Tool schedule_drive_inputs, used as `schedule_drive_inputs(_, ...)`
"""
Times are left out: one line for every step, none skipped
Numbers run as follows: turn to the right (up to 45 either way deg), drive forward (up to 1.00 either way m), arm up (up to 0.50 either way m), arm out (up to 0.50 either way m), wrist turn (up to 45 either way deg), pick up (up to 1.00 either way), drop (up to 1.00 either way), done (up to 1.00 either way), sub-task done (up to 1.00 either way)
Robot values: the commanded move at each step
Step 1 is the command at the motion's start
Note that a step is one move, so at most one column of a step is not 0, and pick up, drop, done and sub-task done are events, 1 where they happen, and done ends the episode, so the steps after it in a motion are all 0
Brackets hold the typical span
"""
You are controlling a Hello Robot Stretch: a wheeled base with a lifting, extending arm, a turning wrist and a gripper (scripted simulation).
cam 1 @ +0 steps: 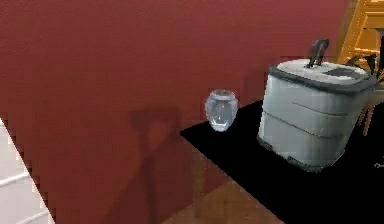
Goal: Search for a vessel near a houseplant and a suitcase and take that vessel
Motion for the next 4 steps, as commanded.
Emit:
schedule_drive_inputs(0.0,0.50,0.00,0.00,0.0,0.00,0.00,0.00,0.00)
schedule_drive_inputs(-45.0,0.00,0.00,0.00,0.0,0.00,0.00,0.00,0.00)
schedule_drive_inputs(-24.0,0.00,0.00,0.00,0.0,0.00,0.00,0.00,0.00)
schedule_drive_inputs(0.0,0.00,0.50,0.00,0.0,0.00,0.00,0.00,0.00)
